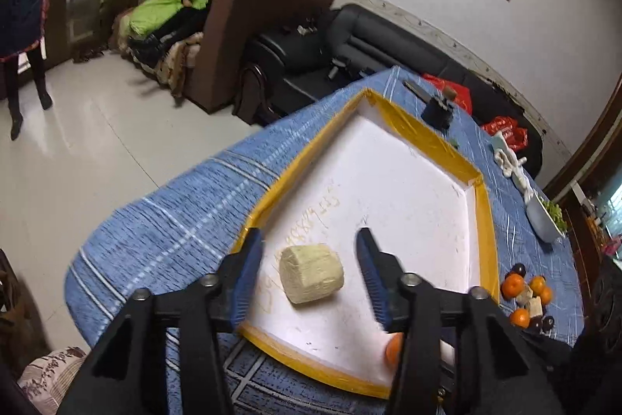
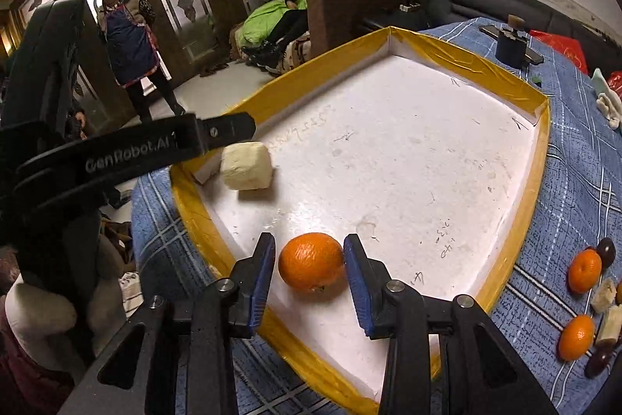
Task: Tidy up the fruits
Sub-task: 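Carry the root chunk and orange into the white tray while both tools open to release, then move both open tools back to the fruit pile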
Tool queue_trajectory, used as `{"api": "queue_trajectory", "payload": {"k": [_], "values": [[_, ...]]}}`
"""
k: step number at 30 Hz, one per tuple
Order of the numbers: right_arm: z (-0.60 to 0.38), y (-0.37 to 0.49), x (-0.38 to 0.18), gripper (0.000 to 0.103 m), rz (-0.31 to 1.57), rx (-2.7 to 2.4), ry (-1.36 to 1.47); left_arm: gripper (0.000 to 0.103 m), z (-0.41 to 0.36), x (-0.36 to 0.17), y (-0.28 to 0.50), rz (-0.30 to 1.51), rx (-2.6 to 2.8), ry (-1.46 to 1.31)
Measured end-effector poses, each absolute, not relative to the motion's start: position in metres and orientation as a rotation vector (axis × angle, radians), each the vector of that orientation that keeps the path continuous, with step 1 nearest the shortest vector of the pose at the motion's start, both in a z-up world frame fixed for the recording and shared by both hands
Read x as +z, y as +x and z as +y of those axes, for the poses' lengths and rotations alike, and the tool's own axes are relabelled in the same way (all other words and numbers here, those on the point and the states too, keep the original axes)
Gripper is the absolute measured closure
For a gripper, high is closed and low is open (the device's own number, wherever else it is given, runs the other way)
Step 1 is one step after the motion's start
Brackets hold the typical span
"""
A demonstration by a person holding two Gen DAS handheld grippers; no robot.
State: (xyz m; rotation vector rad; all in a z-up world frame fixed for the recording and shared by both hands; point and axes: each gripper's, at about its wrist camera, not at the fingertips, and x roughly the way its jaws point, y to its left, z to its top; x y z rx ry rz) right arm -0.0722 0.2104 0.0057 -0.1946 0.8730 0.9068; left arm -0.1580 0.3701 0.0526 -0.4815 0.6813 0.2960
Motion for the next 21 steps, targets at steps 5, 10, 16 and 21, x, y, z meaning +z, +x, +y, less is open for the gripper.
{"api": "queue_trajectory", "payload": {"k": [5, 10, 16, 21], "values": [[0.196, -0.08, 0.016, 0.059, 0.825, 0.901, -0.153, 0.043, 0.368, 0.066, -0.164, 0.654, 0.296, -0.498], [0.16, -0.087, 0.029, 0.054, 0.775, 0.859, -0.057, 0.042, 0.348, 0.078, -0.161, 0.654, 0.274, -0.467], [0.098, -0.089, 0.037, 0.046, 0.723, 0.761, 0.039, 0.037, 0.294, 0.099, -0.156, 0.633, 0.195, -0.364], [0.034, -0.082, 0.039, 0.045, 0.704, 0.646, 0.101, 0.033, 0.249, 0.108, -0.146, 0.642, 0.108, -0.281]]}}
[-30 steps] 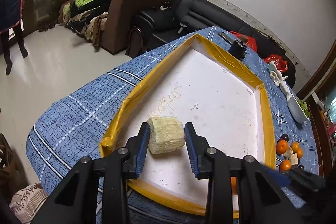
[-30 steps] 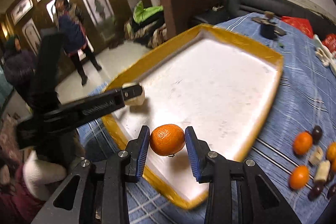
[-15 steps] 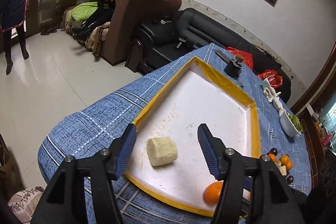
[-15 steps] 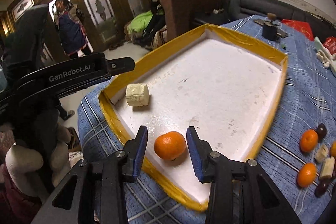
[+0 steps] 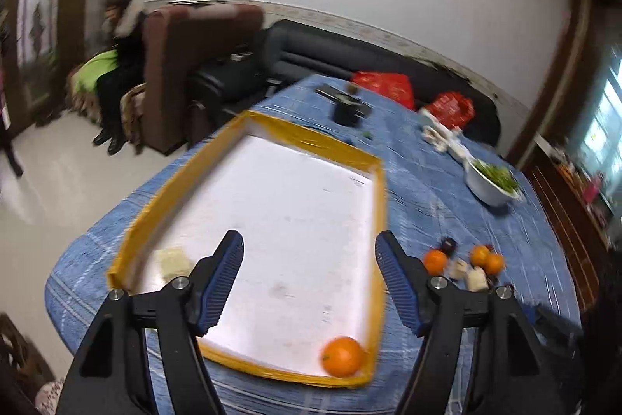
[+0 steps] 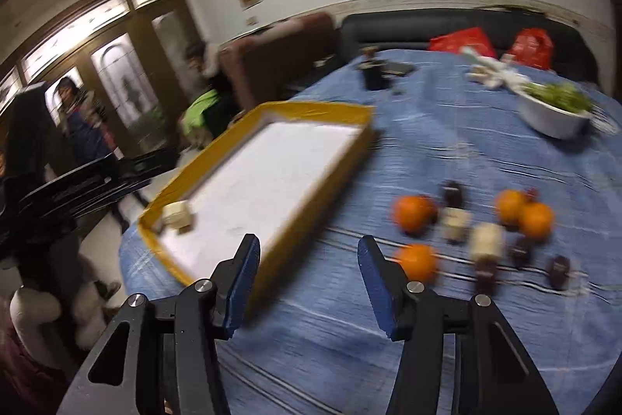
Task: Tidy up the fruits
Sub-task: 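Move both open tools back to the fruit pile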
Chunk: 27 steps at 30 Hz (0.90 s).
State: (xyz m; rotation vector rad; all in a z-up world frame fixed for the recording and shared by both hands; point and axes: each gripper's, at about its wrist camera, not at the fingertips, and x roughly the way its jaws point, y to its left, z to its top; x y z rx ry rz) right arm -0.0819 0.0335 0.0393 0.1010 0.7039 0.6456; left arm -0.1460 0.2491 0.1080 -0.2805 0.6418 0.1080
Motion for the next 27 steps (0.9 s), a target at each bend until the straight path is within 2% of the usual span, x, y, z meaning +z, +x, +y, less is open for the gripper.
{"api": "queue_trajectory", "payload": {"k": [7, 11, 27], "values": [[-0.035, -0.062, 0.042, 0.045, 0.706, 0.495, 0.033, 0.033, 0.238, 0.126, -0.148, 0.632, 0.101, -0.272], [-0.052, -0.062, 0.046, 0.042, 0.696, 0.465, -0.031, 0.03, 0.236, 0.129, -0.153, 0.62, 0.108, -0.273], [-0.083, -0.07, 0.012, 0.042, 0.759, 0.418, 0.102, 0.03, 0.238, 0.105, -0.147, 0.687, 0.087, -0.332]]}}
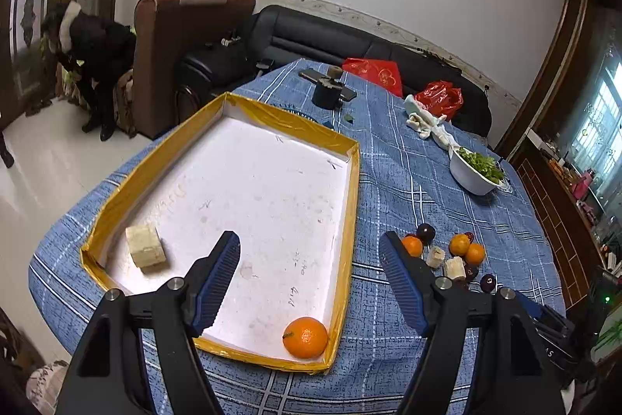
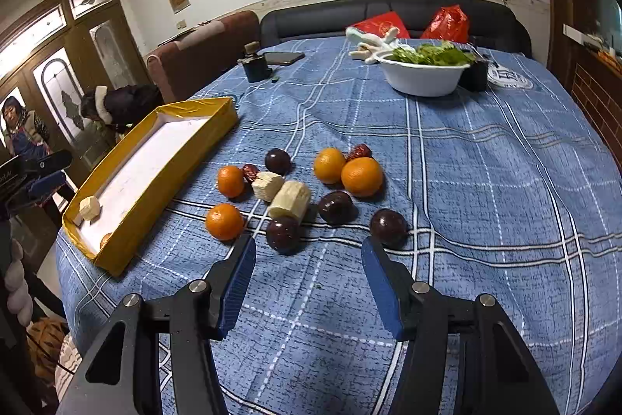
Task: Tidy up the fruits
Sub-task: 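Move both open tools back to the fruit pile, then grasp a mandarin orange with the left tool while the right tool grasps a dark plum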
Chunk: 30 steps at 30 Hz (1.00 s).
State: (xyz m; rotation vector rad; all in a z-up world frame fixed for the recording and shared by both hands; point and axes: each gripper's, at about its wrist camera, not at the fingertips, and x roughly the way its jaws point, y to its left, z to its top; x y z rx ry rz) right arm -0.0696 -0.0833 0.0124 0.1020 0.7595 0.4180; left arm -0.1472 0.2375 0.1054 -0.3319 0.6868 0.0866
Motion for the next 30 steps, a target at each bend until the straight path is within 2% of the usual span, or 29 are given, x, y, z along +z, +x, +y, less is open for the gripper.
{"api": "queue_trajectory", "payload": {"k": [15, 21, 25, 28, 29, 30], "values": [[-0.118, -0.068, 0.007, 0.042, 0.795, 0.313, 0.156, 0.026, 0.214, 0.085, -0.139, 0.73, -0.005, -0.317], [-0.091, -0.05, 0.012, 0.042, 0.8, 0.401, 0.138, 0.026, 0.201, 0.084, -0.142, 0.718, -0.054, -0.28], [-0.055, -0.032, 0.003, 0.042, 0.827, 0.449, 0.065, 0.033, 0.186, 0.08, -0.132, 0.752, -0.073, -0.241], [-0.036, -0.017, -0.009, 0.047, 0.873, 0.449, 0.018, 0.033, 0.173, 0.082, -0.13, 0.752, -0.088, -0.186], [-0.033, -0.015, -0.013, 0.051, 0.879, 0.449, 0.013, 0.033, 0.168, 0.081, -0.13, 0.758, -0.097, -0.169], [-0.032, -0.015, -0.016, 0.067, 0.88, 0.456, 0.012, 0.033, 0.162, 0.079, -0.128, 0.767, -0.108, -0.154]]}}
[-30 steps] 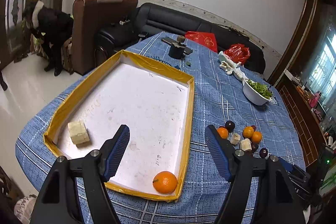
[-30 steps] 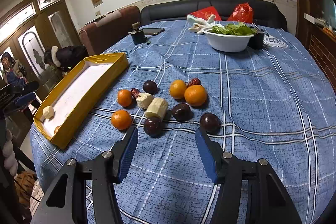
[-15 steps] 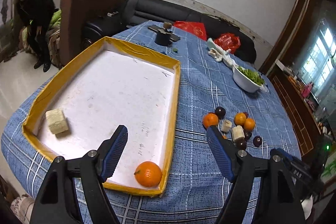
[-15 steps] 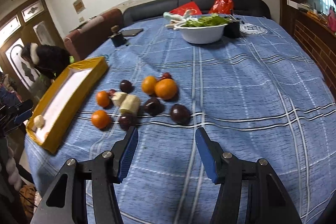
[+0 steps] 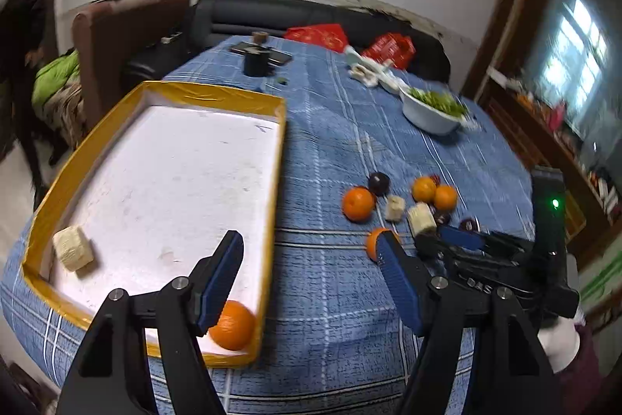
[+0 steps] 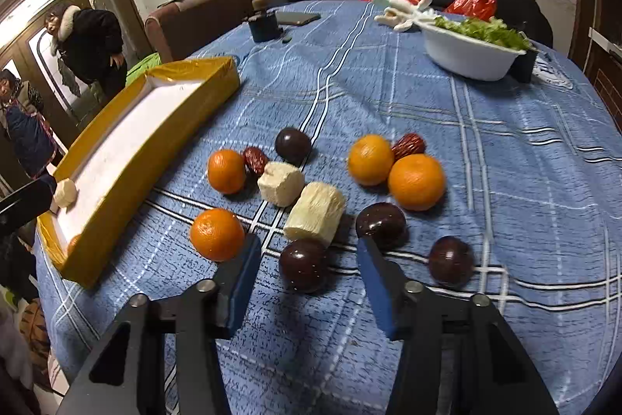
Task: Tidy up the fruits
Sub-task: 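Grasp a mandarin orange with the left tool while the right tool grasps a dark plum, then lower the orange into the tray and open the left tool while the right tool releases the plum there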
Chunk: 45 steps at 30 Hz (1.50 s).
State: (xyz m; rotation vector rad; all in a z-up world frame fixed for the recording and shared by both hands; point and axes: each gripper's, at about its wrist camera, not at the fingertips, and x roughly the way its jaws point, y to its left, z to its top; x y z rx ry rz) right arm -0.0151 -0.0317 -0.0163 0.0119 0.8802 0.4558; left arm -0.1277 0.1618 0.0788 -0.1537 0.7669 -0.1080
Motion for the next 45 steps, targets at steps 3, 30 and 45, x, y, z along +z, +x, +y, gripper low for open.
{"api": "queue_trajectory", "payload": {"k": [3, 30, 45], "values": [[-0.037, -0.017, -0.02, 0.076, 0.875, 0.482, 0.039, 0.033, 0.143, 0.07, -0.118, 0.8, -0.138, -0.118], [-0.074, -0.019, -0.007, 0.076, 0.793, 0.451, 0.195, 0.07, 0.143, 0.055, -0.088, 0.789, -0.139, -0.19], [0.086, -0.045, 0.053, 0.075, 0.824, 0.849, 0.071, 0.07, 0.308, 0.063, -0.1, 0.776, 0.209, -0.246]]}}
